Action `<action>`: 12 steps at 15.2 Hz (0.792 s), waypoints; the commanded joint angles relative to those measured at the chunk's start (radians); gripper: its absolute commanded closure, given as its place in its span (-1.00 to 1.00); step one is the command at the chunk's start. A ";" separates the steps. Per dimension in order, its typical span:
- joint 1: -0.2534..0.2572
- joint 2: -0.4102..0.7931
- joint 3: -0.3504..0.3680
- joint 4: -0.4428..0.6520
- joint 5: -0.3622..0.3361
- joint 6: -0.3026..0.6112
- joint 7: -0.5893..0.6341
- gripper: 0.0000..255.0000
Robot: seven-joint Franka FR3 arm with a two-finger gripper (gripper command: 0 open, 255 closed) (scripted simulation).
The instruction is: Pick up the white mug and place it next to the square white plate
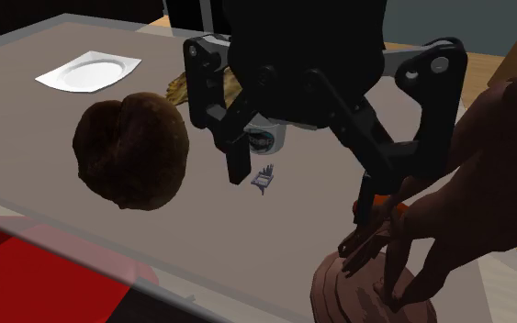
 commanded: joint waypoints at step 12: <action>0.026 0.365 0.006 0.084 0.068 0.334 0.033 -1.00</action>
